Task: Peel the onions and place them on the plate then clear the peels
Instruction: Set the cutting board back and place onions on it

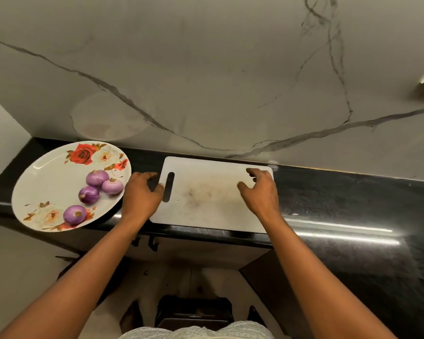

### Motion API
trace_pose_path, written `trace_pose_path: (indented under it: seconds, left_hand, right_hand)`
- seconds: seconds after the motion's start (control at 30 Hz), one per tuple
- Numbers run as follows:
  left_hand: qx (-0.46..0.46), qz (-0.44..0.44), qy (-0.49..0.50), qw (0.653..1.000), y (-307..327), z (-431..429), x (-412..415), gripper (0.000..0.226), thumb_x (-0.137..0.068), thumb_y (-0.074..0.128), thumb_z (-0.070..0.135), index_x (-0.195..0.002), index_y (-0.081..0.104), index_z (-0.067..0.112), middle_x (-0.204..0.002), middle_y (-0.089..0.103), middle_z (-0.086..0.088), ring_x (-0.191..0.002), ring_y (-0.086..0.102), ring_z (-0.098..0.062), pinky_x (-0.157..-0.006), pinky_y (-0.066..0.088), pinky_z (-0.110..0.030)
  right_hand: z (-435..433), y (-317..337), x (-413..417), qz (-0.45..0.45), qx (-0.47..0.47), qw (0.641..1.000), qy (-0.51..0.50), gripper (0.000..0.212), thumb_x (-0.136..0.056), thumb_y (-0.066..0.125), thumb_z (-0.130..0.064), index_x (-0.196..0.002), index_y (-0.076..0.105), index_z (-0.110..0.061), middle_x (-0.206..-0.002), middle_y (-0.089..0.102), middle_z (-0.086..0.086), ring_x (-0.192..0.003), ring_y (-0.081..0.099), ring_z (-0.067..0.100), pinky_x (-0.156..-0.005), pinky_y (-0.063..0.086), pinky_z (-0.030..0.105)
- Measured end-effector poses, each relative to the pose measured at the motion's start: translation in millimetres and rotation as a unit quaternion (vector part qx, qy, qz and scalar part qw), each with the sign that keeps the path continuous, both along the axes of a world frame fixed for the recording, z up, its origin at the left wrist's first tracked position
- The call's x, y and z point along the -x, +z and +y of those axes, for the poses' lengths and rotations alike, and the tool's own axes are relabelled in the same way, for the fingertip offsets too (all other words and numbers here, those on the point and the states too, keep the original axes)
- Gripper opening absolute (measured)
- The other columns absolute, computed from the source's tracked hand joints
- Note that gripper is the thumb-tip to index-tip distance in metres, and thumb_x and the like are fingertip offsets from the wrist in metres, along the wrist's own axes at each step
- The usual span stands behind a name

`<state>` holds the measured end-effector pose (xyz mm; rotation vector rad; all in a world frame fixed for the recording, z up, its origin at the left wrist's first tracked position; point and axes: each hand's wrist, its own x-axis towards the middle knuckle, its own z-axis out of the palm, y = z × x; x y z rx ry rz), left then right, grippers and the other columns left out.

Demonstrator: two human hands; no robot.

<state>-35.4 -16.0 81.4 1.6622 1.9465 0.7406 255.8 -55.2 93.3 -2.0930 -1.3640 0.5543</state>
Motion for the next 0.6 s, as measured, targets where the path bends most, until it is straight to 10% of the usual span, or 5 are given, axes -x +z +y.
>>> trace_pose_path:
  seconds: [0.27, 0.6]
  left_hand:
    - [-0.087, -0.052, 0.070, 0.992, 21, -32, 59, 0.033, -0.094, 0.076, 0.019, -0.126, 0.071, 0.018, -0.118, 0.065, 0.000, -0.095, 0.066, -0.018, -0.082, 0.056, -0.035]
    - [0.010, -0.014, 0.170, 0.985, -8, -46, 168, 0.066, -0.075, 0.091, 0.013, -0.135, 0.063, 0.015, -0.135, 0.052, -0.013, -0.118, 0.059, -0.032, -0.098, 0.053, -0.041]
  right_hand:
    - [34, 29, 114, 0.055, -0.013, 0.976, 0.211, 0.048, -0.097, 0.074, -0.028, -0.143, 0.061, -0.021, -0.139, 0.063, -0.002, -0.110, 0.059, 0.006, -0.094, 0.054, 0.027]
    - [68, 23, 253, -0.018, 0.058, 0.917, 0.393, 0.057, -0.086, 0.078, -0.033, -0.140, 0.063, -0.020, -0.138, 0.066, 0.006, -0.122, 0.064, 0.025, -0.101, 0.055, 0.039]
